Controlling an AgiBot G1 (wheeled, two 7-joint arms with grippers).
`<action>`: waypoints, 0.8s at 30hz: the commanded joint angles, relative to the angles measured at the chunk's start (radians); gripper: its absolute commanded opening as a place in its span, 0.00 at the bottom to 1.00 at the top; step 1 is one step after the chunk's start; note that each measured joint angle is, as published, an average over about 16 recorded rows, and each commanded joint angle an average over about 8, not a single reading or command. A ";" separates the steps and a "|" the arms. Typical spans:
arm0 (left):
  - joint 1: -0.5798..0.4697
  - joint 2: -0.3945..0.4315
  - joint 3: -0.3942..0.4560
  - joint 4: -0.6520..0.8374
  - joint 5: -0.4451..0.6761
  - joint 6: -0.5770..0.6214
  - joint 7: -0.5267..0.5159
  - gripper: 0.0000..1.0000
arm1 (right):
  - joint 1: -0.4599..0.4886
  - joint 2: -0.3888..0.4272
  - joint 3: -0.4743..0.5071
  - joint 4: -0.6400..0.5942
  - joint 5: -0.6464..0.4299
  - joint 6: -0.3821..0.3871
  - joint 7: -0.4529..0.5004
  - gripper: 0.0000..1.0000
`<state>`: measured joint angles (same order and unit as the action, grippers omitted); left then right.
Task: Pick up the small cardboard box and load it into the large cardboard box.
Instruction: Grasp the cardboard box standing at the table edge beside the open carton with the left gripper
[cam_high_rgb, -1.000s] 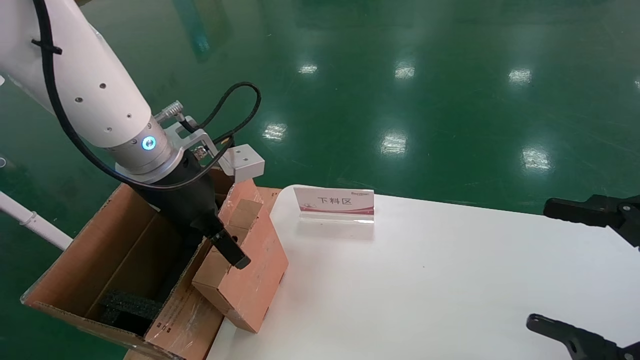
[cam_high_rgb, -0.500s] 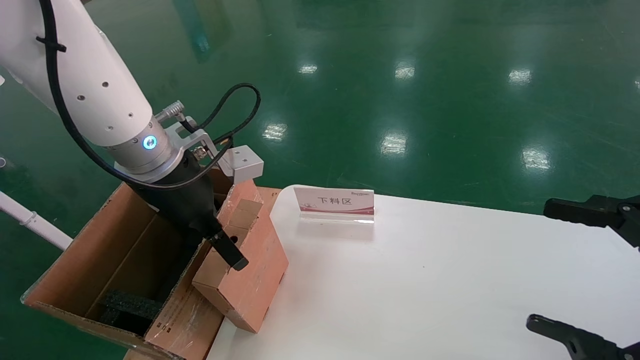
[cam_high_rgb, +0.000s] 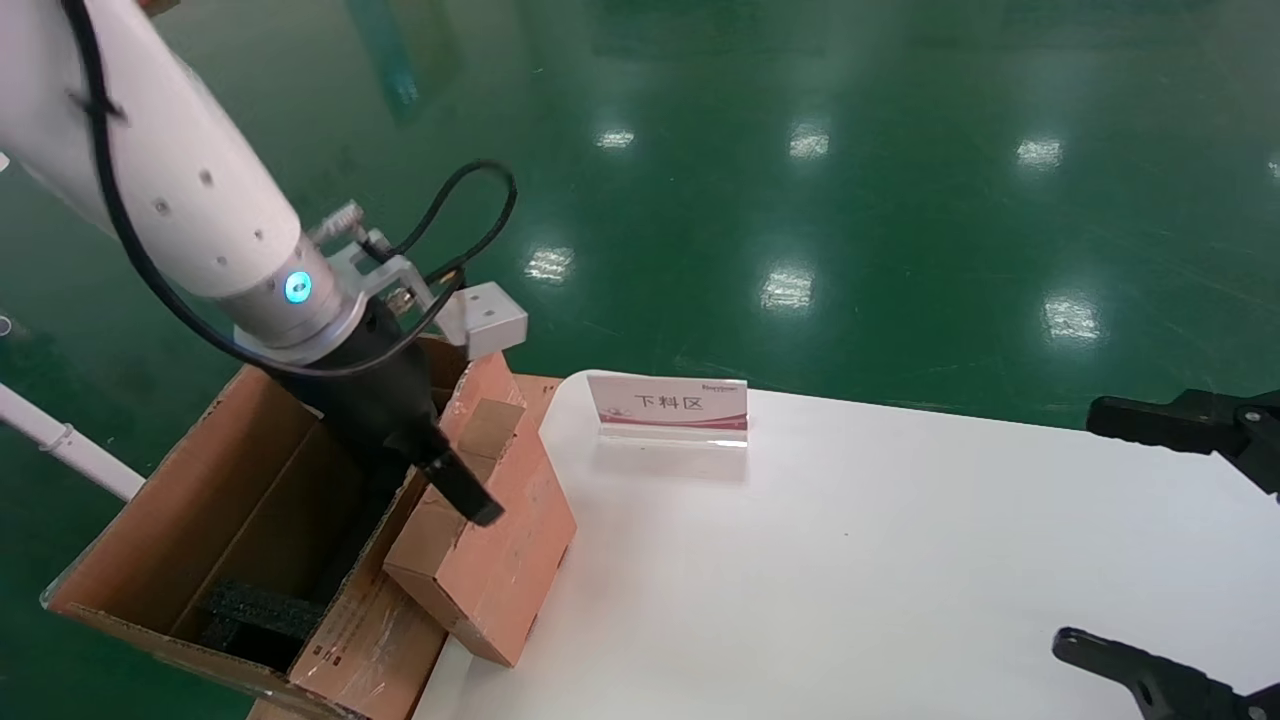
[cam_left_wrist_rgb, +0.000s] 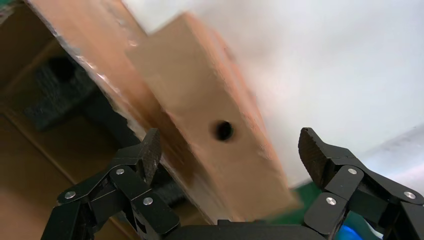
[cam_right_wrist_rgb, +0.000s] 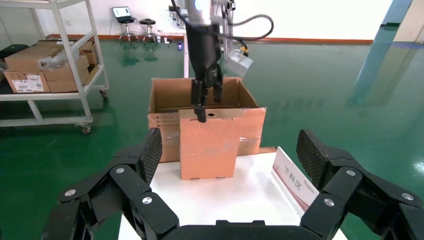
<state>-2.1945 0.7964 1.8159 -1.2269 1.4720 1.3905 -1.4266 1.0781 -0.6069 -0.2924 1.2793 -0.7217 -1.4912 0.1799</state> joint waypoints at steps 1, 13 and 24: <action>0.060 -0.017 0.015 0.035 0.028 -0.066 0.043 1.00 | 0.000 0.000 0.000 0.000 0.000 0.000 0.000 1.00; 0.093 0.003 0.004 0.134 -0.012 -0.078 0.140 1.00 | 0.000 0.000 -0.001 0.000 0.001 0.000 0.000 1.00; 0.086 0.008 -0.005 0.142 -0.031 -0.070 0.148 0.55 | 0.000 0.000 -0.001 0.000 0.001 0.000 -0.001 1.00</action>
<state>-2.1068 0.8040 1.8117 -1.0854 1.4433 1.3190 -1.2778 1.0782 -0.6064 -0.2933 1.2789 -0.7211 -1.4907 0.1792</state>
